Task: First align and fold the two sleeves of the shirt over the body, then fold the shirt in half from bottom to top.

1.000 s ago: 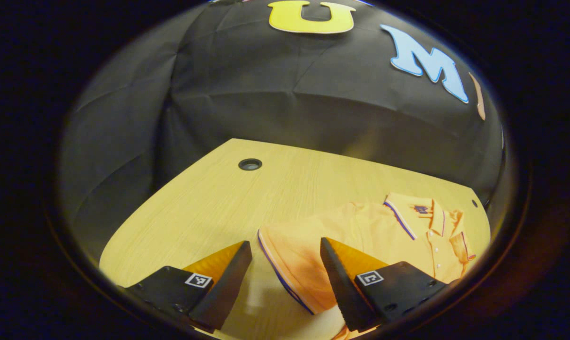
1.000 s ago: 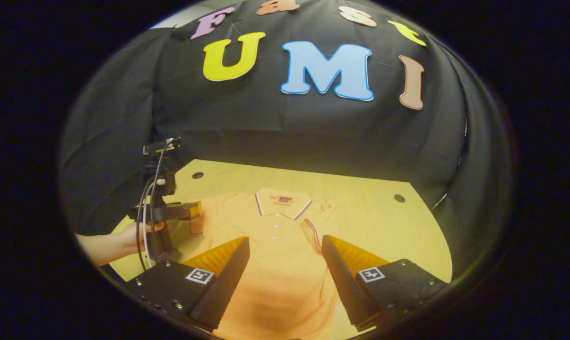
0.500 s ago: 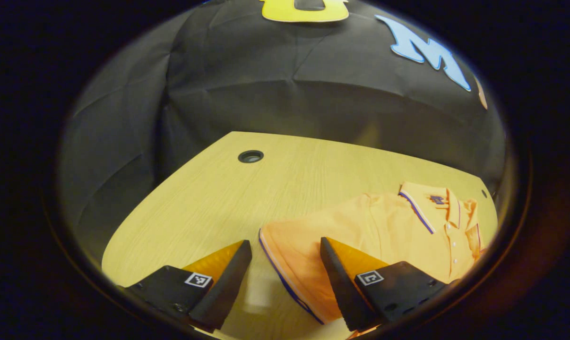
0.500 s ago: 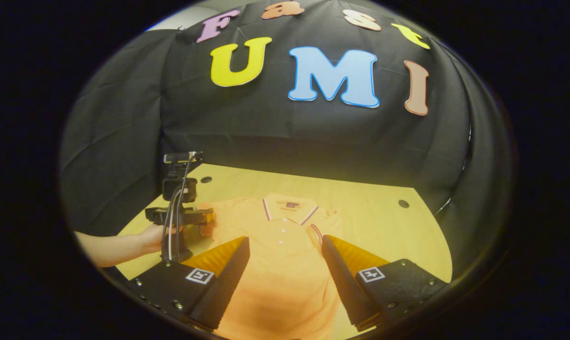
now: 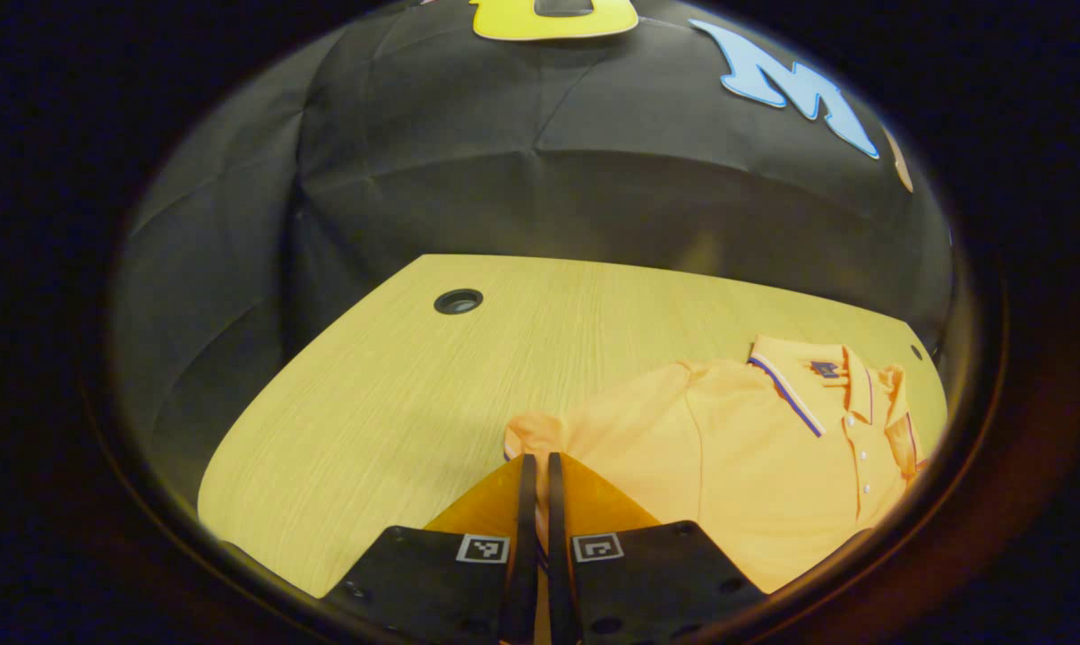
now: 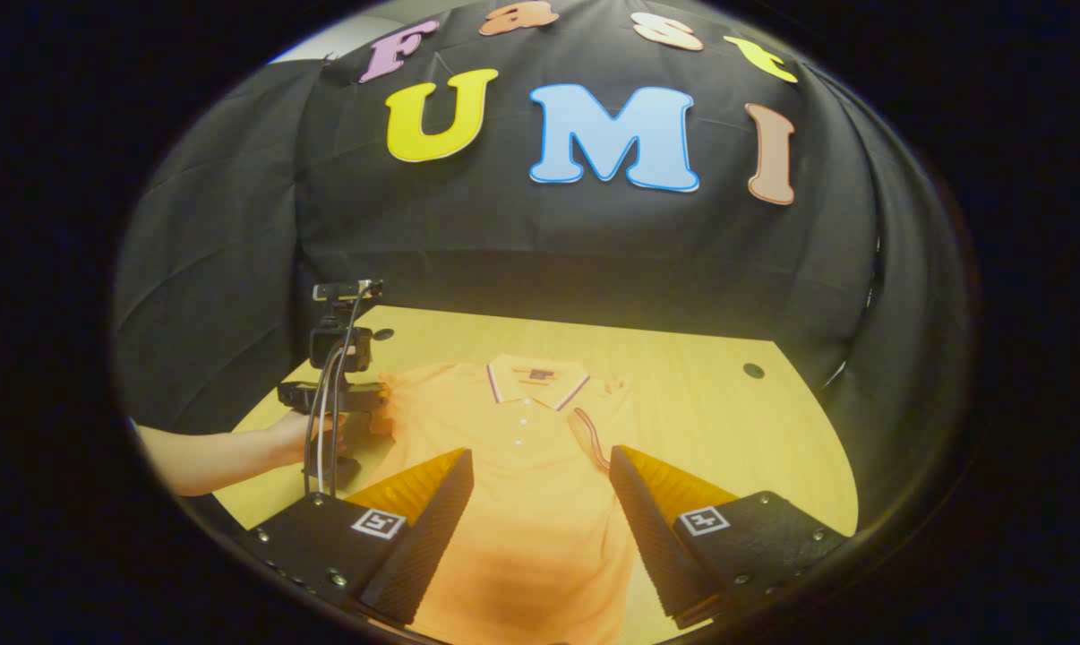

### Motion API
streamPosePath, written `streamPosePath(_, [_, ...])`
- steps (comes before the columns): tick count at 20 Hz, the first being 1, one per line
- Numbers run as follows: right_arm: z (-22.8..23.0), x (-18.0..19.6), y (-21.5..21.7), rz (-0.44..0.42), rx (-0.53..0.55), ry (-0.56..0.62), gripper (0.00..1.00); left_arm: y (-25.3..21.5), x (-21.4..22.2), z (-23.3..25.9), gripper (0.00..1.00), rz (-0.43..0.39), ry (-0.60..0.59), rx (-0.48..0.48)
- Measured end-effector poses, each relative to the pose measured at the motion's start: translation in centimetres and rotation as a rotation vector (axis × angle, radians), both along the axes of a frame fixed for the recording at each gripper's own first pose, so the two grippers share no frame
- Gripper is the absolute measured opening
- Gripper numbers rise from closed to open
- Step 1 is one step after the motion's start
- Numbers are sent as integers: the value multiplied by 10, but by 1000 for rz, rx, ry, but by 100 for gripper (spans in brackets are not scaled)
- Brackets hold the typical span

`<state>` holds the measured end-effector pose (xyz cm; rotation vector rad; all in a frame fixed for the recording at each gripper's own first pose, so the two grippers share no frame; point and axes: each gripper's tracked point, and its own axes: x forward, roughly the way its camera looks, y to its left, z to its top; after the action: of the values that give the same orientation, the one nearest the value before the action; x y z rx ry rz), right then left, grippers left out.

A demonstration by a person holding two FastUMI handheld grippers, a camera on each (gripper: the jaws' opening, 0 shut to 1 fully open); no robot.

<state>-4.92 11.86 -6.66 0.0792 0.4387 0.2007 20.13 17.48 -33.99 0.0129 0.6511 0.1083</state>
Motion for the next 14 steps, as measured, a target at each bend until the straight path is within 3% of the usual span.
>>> streamPosePath(7, [-10,-8,-13,-29,11,14,95,-30,4,42,12,-40,-77,6])
streamPosePath(14, [-14,-9,-16,-43,29,23,95,-86,0,67,12,-141,-111,-17])
